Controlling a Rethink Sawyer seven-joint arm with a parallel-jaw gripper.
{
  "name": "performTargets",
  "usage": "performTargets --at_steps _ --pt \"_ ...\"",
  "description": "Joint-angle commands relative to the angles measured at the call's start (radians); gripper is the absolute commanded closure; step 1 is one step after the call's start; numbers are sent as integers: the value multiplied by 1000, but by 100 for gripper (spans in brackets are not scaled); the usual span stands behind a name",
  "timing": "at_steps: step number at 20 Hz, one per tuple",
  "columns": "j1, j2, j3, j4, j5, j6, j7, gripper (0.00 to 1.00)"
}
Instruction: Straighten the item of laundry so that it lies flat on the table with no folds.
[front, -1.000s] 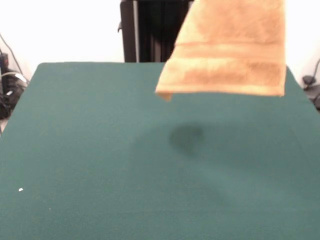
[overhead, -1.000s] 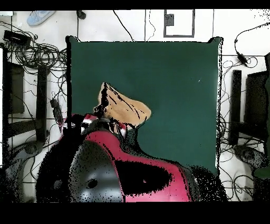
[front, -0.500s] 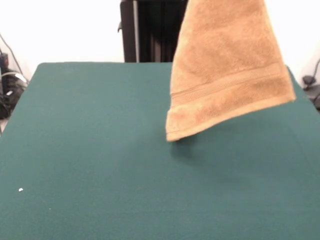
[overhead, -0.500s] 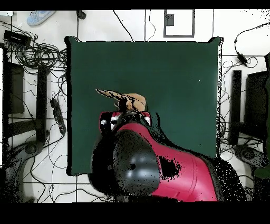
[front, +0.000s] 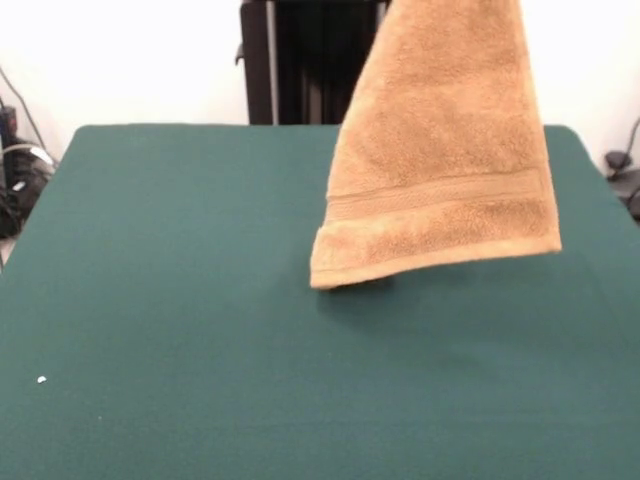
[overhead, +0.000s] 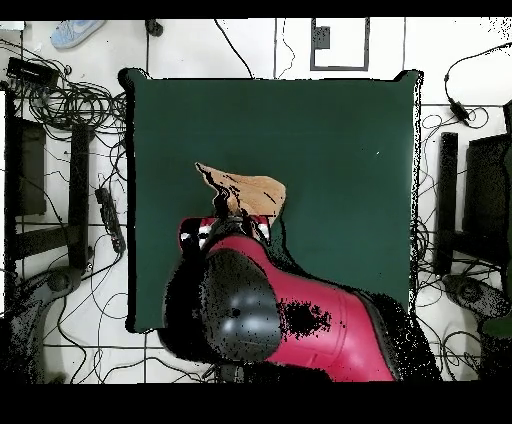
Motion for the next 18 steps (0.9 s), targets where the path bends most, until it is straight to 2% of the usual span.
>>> performTargets --at_steps 1,9,13,18 --pt "120 -28 83 79 -50 128 86 100" --pt "312 -25 -6 -22 -83 260 414 100" --pt "411 1 -36 -61 -69 269 581 100" --pt "501 57 -56 -96 -34 222 713 100"
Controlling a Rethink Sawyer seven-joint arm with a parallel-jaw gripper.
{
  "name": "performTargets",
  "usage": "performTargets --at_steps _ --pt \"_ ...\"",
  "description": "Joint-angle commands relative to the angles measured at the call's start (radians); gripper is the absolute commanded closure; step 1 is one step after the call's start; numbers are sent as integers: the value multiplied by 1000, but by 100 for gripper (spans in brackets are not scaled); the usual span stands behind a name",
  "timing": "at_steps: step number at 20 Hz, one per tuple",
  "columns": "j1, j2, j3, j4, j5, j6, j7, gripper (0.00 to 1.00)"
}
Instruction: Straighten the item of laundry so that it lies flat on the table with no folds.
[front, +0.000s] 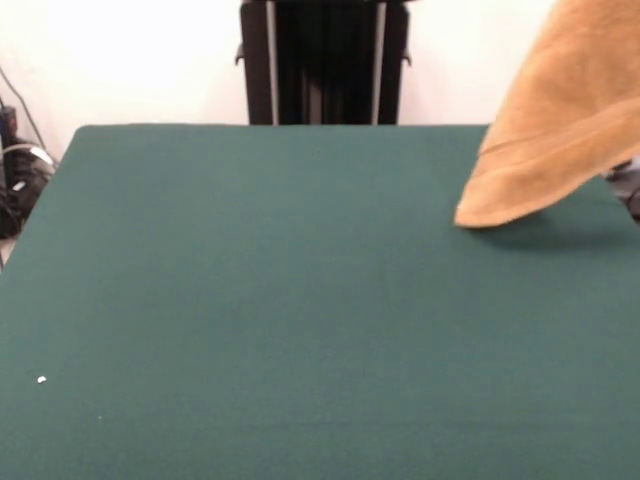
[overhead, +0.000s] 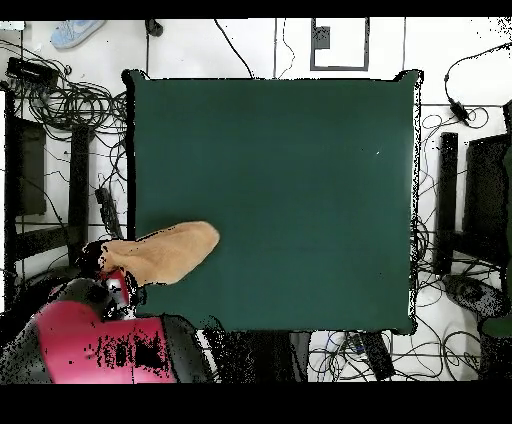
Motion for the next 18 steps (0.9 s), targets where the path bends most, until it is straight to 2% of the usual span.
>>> performTargets --at_steps 1,9,13,18 --pt "120 92 -19 -52 31 48 536 100" --pt "188 159 -6 -103 55 -15 702 100" --pt "222 175 -11 -168 46 29 803 100" --pt "213 164 10 -179 69 66 808 100"
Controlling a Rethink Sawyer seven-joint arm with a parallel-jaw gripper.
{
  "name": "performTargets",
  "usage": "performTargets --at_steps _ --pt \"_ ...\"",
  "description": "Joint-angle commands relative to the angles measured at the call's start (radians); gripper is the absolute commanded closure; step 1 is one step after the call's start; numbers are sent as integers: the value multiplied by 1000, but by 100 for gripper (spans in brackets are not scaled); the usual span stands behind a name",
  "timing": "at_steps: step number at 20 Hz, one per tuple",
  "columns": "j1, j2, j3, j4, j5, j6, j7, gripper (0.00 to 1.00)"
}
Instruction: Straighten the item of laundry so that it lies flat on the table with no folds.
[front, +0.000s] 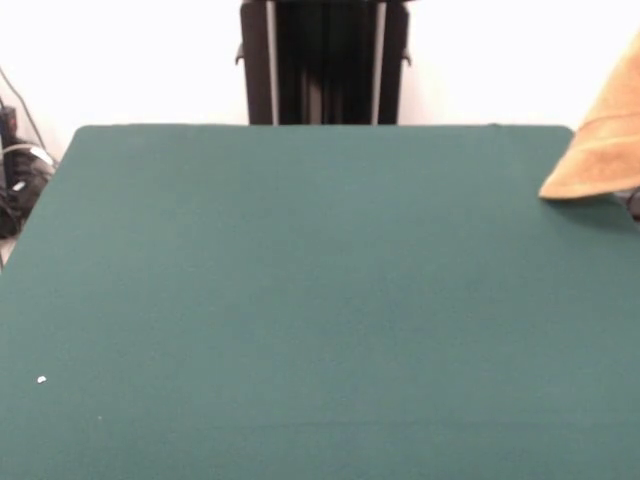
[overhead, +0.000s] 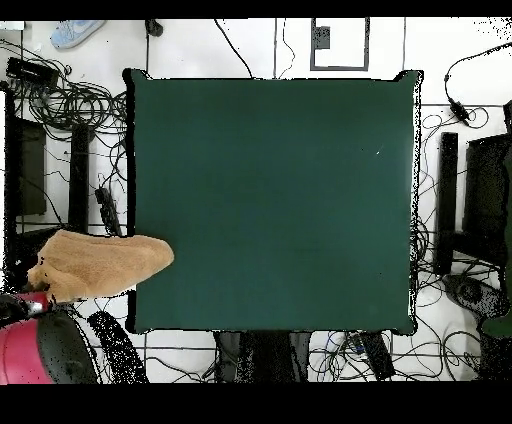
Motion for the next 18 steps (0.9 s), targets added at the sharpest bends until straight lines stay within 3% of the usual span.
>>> performTargets --at_steps 1,6,11,14,17,18 --pt "21 51 18 -63 48 99 307 100" --pt "33 28 18 -143 38 232 365 100" --pt "35 44 27 -135 62 189 366 100" --pt "54 45 15 -158 46 225 407 100" --pt "48 36 13 -150 43 231 386 100" --pt "7 11 21 -88 66 202 285 100"
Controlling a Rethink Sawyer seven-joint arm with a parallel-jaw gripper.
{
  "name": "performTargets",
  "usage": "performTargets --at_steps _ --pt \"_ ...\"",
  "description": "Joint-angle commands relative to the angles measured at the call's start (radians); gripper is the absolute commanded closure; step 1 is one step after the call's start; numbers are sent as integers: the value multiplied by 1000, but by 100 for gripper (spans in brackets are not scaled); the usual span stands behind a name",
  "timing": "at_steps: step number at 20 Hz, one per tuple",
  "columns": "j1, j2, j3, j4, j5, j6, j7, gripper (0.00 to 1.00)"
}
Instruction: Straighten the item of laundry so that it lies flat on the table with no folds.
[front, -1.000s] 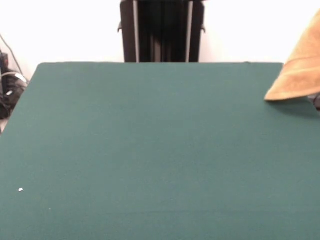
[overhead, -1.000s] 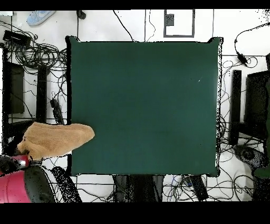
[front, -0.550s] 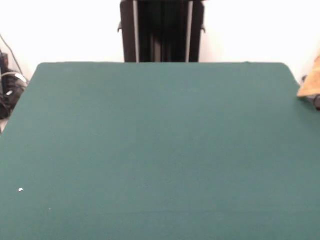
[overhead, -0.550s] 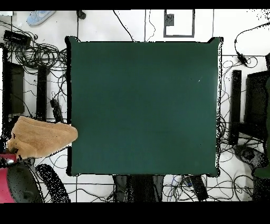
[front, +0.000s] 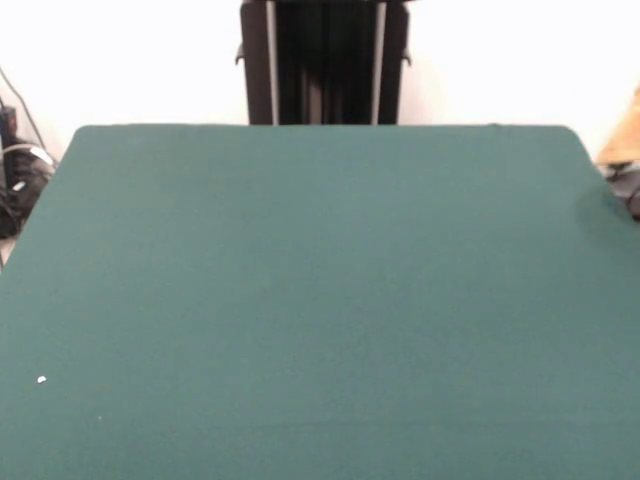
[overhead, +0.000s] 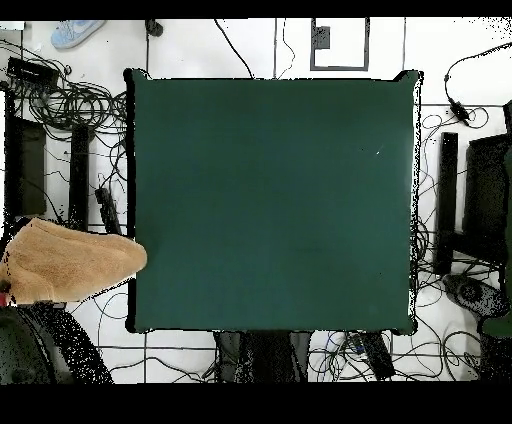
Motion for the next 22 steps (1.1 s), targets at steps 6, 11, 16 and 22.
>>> performTargets --at_steps 6,11,16,22 --pt "-169 -53 64 207 105 31 -165 100" --pt "-248 -76 123 331 167 -94 -322 100" --pt "-348 -77 214 442 210 -232 -484 100" --pt "-509 -68 364 538 215 -350 -668 100"
